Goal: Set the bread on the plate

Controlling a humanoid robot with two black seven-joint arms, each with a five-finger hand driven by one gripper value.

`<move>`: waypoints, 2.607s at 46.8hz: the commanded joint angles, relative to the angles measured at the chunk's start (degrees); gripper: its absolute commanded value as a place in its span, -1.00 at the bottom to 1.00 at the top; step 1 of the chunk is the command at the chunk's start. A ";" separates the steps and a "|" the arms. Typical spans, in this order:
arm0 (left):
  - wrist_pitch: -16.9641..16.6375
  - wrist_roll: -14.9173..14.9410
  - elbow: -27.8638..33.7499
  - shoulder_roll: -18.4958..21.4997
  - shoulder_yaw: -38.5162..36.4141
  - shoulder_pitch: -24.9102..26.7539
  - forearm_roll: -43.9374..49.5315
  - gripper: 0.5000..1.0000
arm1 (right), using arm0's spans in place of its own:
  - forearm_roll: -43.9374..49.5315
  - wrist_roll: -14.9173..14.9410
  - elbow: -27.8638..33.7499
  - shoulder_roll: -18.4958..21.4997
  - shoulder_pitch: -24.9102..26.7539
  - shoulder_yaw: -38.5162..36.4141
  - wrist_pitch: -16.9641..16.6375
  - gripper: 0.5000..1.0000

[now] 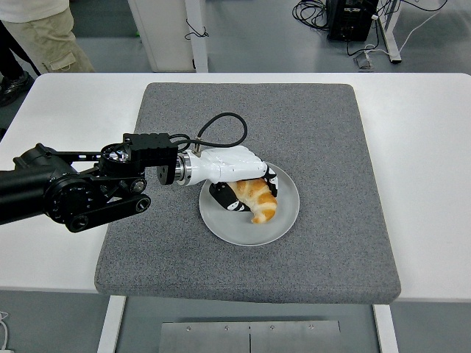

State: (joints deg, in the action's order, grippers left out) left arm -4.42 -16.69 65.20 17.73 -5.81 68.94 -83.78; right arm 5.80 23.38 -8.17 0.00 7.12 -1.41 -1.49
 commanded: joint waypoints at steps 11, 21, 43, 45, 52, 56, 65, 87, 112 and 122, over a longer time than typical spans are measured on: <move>0.20 -0.45 0.18 0.55 0.01 0.41 0.29 0.84 | 0.00 0.00 0.00 0.00 0.00 0.00 0.00 1.00; 0.64 -3.25 2.03 2.40 1.59 1.38 3.88 0.88 | 0.00 0.00 0.00 0.00 0.00 0.00 0.00 1.00; 4.06 -6.25 2.73 7.23 4.76 10.16 21.11 0.89 | 0.00 0.00 0.00 0.00 0.00 0.00 0.00 1.00; 4.42 -6.25 2.73 7.84 5.98 10.43 21.99 0.89 | 0.00 0.00 0.00 0.00 0.00 0.00 0.00 1.00; 5.21 -6.34 2.47 9.34 10.55 10.34 24.71 0.89 | 0.00 0.00 0.00 0.00 0.00 0.00 0.00 1.00; 5.21 -6.34 2.38 10.04 12.84 10.08 27.61 0.89 | 0.00 0.00 0.00 0.00 0.00 0.00 0.00 1.00; 5.21 -5.99 1.77 11.01 14.16 10.43 33.77 0.89 | 0.00 0.00 0.00 0.00 0.00 0.00 0.00 1.00; 4.68 -2.56 -9.47 10.39 17.15 9.99 49.84 0.89 | 0.00 0.00 0.00 0.00 0.00 0.00 0.00 1.00; 11.27 -2.65 -33.90 -0.15 18.65 8.76 68.49 0.89 | 0.00 0.00 0.00 0.00 0.00 0.00 0.00 1.00; 13.56 -2.91 -40.59 -5.16 19.26 6.92 72.00 0.89 | 0.00 0.00 0.00 0.00 0.00 0.00 0.00 1.00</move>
State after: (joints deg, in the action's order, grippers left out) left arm 8.93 -19.34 25.61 13.66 13.05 76.88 -13.06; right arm 5.80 23.38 -8.17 0.00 7.12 -1.41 -1.50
